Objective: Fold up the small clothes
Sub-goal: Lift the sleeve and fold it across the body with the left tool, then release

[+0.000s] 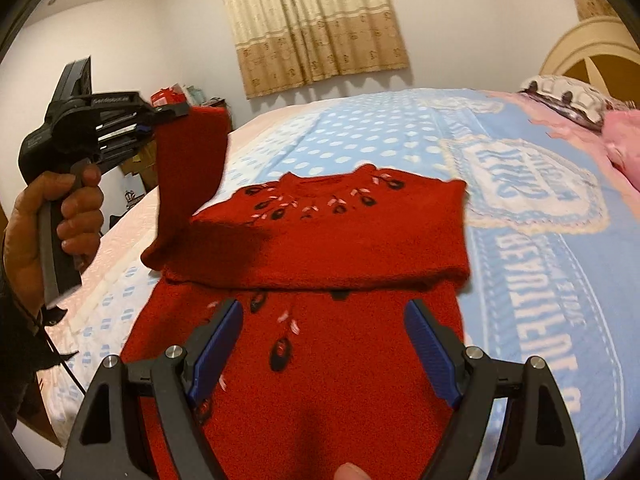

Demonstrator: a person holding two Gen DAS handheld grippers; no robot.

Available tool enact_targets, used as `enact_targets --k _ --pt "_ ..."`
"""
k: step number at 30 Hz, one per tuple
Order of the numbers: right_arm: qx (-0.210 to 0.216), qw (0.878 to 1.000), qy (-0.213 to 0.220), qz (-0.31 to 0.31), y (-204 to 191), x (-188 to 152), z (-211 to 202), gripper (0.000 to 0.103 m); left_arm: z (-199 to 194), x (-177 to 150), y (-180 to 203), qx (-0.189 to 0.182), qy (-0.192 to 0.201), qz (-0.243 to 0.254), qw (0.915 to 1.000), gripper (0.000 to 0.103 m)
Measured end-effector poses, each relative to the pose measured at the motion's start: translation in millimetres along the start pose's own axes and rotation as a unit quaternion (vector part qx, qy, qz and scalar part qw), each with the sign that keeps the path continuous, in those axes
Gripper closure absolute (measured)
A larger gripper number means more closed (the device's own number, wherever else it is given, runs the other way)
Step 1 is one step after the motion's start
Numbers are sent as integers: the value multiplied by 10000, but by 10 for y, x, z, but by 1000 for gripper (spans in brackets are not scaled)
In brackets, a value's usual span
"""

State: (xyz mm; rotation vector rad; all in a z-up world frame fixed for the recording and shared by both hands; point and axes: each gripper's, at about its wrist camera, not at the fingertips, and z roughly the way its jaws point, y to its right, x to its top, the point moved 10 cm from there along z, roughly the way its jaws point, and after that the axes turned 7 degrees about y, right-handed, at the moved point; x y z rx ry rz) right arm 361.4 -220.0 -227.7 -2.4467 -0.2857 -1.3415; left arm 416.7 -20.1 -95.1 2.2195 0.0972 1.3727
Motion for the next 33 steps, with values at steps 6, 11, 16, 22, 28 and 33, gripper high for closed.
enact_targets --k 6,11,16,22,28,33 --pt "-36 9997 -152 203 138 -160 52 20 451 -578 470 133 -508 904 9945 97" --pt "-67 9993 -225 288 238 -270 113 20 585 -978 603 401 -873 1841 9782 81" --pt "-53 9990 -194 393 307 -332 129 20 261 -901 469 700 -477 2282 9699 27" --pt "-87 9983 -257 514 355 -344 160 20 -201 -831 -260 1720 -275 2725 9463 14" --pt "21 9981 -461 408 240 -167 199 20 -413 -959 -1049 2469 -588 2325 9389 14" --pt "81 9987 -474 172 74 150 364 20 -377 -1145 -1262 2536 -777 1975 9437 14"
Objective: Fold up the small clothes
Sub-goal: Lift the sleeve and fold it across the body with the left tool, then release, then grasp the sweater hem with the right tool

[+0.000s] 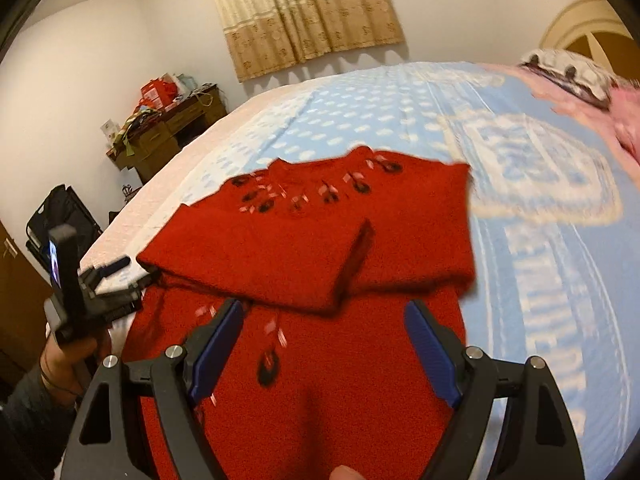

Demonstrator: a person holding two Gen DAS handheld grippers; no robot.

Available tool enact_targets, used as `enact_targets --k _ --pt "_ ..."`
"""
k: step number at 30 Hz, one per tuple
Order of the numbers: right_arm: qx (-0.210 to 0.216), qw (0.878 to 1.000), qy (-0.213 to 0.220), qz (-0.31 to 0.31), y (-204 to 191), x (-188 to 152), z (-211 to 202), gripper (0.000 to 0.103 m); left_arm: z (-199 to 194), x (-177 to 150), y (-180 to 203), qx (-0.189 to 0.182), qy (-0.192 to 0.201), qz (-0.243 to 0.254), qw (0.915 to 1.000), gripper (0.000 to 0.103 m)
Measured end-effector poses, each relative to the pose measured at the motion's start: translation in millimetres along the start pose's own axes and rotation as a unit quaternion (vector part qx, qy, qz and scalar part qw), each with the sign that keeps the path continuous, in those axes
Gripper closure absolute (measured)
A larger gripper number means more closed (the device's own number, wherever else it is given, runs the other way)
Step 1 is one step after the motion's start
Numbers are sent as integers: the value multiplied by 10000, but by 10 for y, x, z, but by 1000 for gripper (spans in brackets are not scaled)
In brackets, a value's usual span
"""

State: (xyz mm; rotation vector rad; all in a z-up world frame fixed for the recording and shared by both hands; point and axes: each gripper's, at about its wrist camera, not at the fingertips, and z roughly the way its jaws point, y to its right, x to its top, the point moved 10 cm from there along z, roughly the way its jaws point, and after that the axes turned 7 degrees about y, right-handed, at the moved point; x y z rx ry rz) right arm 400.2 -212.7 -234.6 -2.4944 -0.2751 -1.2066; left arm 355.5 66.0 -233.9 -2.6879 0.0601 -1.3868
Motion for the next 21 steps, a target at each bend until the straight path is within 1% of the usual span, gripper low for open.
enact_targets --k 2,4,5,6,8,12,13,15,18,20,21 --pt "-2 10000 -60 -12 -55 84 109 20 33 -40 25 -50 -44 -68 10000 14" --pt "-74 9998 -98 -151 -117 145 236 21 34 -48 32 -85 -59 -101 9999 14" --pt "-138 9995 -127 -237 -150 164 320 25 32 -72 -3 -117 -67 -130 9998 14" --pt "-167 9993 -188 -263 -173 167 417 27 42 -86 -8 -138 -86 -158 9997 14" --pt "-187 9990 -317 -245 -207 145 577 27 85 -136 -11 -168 -182 -190 9995 13" --pt "-347 9971 -617 -266 -202 14 854 30 104 -167 -20 -157 -184 -242 9994 8" --pt "-386 9965 -690 -281 -200 -37 910 33 107 -173 -18 -151 -189 -247 9994 7" --pt "-469 9956 -719 -366 -196 -81 950 37 107 -181 -16 -168 -187 -249 9994 7" --pt "-484 9954 -708 -435 -207 -90 943 50 107 -186 -24 -155 -193 -251 9994 4" --pt "-462 9954 -699 -476 -229 -84 934 53 112 -188 -22 -164 -202 -246 9994 4" --pt "-456 9951 -706 -515 -241 -88 933 56 114 -189 -19 -163 -204 -239 9994 3"
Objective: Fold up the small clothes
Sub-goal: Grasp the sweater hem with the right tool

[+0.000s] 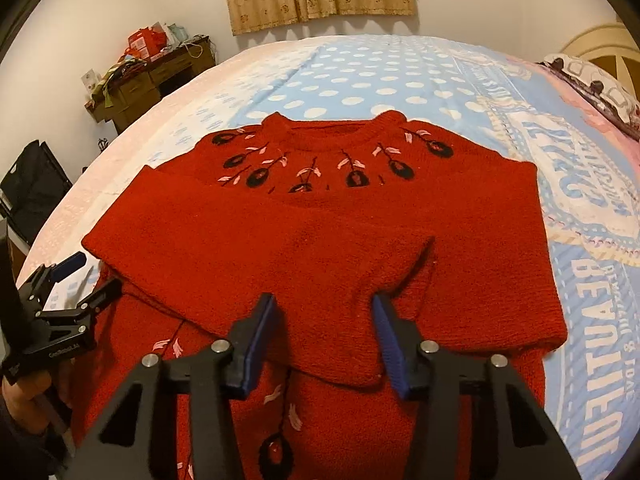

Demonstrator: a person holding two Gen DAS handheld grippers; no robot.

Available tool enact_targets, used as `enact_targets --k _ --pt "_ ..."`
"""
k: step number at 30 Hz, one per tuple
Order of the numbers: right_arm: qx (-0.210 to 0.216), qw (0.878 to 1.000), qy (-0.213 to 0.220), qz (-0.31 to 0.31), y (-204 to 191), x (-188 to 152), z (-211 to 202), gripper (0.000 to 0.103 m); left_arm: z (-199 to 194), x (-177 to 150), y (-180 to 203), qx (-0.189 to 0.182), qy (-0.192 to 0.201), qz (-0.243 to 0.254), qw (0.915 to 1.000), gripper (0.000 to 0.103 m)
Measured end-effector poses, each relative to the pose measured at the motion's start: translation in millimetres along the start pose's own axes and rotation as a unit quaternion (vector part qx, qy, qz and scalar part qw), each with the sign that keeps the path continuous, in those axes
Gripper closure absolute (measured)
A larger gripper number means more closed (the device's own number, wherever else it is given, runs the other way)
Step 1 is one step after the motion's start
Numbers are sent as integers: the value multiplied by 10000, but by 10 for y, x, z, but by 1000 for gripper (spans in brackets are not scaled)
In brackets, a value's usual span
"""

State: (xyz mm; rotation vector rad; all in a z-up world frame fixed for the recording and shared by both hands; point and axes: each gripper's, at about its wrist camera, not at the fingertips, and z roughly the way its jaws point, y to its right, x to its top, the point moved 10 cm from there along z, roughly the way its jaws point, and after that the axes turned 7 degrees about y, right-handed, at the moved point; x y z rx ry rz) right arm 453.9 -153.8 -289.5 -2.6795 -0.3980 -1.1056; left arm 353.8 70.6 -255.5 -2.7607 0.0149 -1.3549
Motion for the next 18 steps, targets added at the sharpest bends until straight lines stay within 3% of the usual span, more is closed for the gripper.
enact_targets --k 2,4,6,9,18 --pt "0 9999 -22 -113 -40 -17 4 65 5 -2 0 5 0 11 10000 2" --pt "-5 9998 -4 -179 -69 -12 1 82 7 -4 -1 6 2 11 10000 2" --pt "-3 9998 17 -220 -88 3 -12 89 9 -8 1 10 -2 3 10000 1" --pt "-20 9995 110 -308 -107 52 -66 94 13 -11 -5 29 -7 3 10000 0" --pt "-418 9952 671 -573 74 436 -422 95 17 -18 -38 -22 8 -109 9999 0"
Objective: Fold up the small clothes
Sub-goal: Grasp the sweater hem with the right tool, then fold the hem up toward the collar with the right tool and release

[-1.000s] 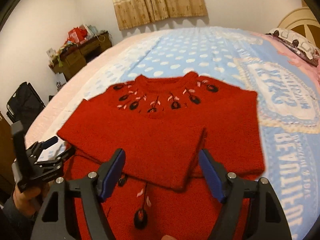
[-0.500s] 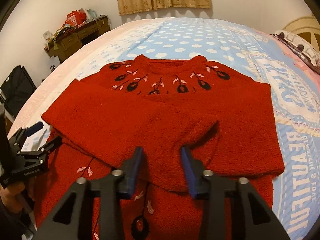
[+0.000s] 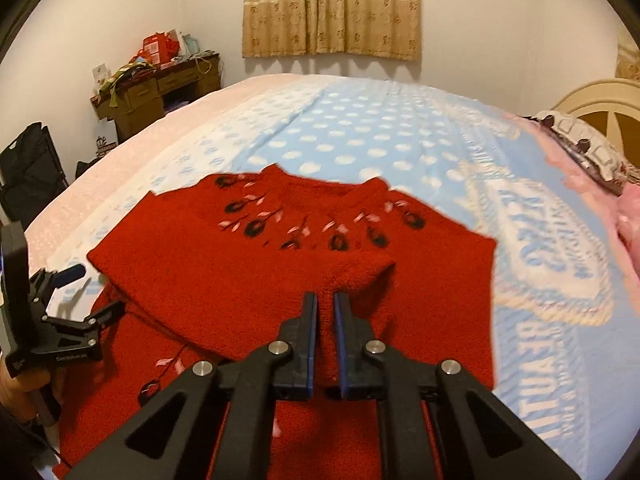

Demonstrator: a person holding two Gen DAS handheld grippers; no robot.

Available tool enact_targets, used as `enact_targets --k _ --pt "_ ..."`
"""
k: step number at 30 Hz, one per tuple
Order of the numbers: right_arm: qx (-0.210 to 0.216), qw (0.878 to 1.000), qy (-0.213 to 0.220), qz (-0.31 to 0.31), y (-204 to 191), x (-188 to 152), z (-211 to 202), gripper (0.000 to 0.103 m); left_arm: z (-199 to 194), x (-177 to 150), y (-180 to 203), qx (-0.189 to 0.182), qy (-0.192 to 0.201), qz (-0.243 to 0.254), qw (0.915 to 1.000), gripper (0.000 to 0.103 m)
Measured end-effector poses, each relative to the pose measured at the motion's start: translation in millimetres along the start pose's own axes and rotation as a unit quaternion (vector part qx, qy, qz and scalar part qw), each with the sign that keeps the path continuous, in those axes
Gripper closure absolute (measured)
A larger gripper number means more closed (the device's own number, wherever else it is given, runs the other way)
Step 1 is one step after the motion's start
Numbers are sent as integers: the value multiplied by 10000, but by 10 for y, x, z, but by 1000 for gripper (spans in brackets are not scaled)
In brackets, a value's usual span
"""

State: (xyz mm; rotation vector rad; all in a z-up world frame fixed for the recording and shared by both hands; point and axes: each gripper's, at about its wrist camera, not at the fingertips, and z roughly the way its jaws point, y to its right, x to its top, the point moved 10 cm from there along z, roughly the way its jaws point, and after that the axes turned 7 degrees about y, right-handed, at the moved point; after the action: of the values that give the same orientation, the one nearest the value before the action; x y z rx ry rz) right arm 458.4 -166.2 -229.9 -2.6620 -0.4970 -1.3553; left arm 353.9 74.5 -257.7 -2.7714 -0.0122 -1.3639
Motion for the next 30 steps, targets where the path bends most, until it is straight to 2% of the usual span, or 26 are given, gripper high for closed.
enact_targets --k 6,14,23,30 --pt "-253 9996 48 120 306 50 -34 95 -14 -8 -76 -114 20 -289 9995 0" --pt "-502 9978 -221 374 648 -210 153 95 0 -25 -90 -115 -14 -332 9994 0" --pt "-667 9959 -344 506 826 -387 223 95 31 -51 -210 -137 -97 -708 9973 0" --pt "-745 9946 -486 526 889 -485 307 95 35 -68 -252 -15 -154 -760 9970 0"
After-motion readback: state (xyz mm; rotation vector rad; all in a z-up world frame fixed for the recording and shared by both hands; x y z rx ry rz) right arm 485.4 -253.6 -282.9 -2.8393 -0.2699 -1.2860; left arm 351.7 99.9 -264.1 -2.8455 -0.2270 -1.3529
